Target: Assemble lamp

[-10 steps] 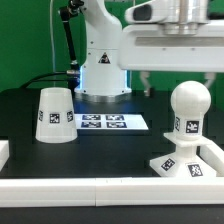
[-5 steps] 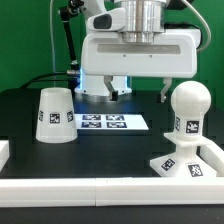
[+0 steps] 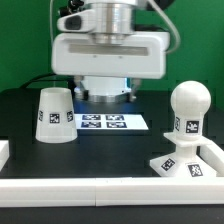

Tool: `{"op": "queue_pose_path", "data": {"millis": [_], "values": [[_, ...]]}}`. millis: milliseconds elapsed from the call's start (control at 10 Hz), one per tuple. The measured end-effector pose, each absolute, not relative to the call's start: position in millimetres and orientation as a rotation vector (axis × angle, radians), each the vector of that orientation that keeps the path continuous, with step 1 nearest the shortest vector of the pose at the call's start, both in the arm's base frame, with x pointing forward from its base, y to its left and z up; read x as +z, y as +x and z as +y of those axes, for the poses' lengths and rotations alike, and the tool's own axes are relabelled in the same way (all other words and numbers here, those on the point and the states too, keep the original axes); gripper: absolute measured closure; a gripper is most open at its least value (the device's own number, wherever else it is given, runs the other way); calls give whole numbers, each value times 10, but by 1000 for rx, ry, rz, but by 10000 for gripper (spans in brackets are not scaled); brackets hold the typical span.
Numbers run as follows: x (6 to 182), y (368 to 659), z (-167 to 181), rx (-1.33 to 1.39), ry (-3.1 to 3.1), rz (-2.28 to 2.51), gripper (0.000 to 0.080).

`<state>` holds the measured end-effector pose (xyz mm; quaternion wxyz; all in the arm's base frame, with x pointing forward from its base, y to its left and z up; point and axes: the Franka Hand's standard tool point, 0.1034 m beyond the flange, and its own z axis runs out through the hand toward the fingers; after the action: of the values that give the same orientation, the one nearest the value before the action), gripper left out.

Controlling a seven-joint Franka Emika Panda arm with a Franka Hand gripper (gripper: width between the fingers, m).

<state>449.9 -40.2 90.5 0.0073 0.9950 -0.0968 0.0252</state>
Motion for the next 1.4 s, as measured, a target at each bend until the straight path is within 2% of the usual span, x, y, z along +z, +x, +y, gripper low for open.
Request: {"op": "queue_pose_path", "data": {"millis": [300, 600, 1100, 1200, 1300, 1400], "values": [[986, 4366, -666, 84, 3112, -262, 100], [952, 4316, -625, 70, 3115, -246, 100], [922, 3828, -702, 30, 3132, -203, 100], [912, 3871, -745, 3, 3134, -187, 100], [1033, 4041, -813, 1, 3136, -191, 100], [1078, 4044, -826, 21, 3140, -186, 100]]}}
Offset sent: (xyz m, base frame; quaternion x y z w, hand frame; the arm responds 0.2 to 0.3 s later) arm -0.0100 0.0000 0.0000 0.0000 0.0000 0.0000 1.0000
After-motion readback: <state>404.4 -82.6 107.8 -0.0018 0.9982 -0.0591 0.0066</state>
